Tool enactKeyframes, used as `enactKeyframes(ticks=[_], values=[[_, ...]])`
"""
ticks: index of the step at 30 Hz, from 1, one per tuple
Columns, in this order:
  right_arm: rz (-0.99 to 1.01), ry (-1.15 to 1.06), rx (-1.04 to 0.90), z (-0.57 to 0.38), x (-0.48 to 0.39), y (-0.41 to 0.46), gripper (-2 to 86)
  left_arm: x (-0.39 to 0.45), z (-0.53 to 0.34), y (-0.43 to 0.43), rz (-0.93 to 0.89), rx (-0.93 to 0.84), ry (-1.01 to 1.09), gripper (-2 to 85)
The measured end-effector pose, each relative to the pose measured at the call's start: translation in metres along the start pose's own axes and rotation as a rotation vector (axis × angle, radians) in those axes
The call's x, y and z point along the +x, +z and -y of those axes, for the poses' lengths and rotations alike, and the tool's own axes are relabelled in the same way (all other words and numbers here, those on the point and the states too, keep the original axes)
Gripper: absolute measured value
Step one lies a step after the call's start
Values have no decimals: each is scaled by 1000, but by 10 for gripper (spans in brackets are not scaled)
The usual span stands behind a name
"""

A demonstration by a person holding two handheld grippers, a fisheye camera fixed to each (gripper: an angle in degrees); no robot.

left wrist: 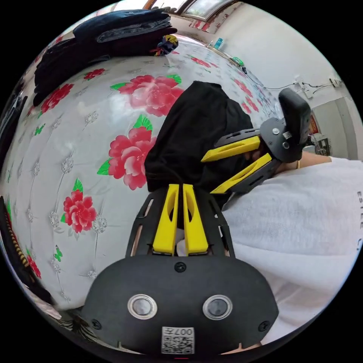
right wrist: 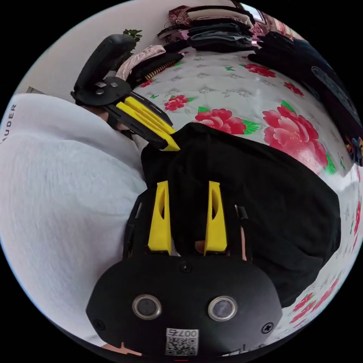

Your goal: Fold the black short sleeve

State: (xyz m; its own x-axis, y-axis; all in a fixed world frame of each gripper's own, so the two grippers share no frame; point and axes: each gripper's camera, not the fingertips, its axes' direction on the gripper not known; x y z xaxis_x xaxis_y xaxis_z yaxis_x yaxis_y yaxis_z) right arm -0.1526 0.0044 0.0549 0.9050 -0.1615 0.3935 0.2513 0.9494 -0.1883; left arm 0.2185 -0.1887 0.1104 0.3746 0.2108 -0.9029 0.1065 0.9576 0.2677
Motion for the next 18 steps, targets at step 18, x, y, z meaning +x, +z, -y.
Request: enactKeyframes(ticks=[18], values=[[-452,267,513,-1,-78,-169,48,56,34,-140,-192,412,126,7]])
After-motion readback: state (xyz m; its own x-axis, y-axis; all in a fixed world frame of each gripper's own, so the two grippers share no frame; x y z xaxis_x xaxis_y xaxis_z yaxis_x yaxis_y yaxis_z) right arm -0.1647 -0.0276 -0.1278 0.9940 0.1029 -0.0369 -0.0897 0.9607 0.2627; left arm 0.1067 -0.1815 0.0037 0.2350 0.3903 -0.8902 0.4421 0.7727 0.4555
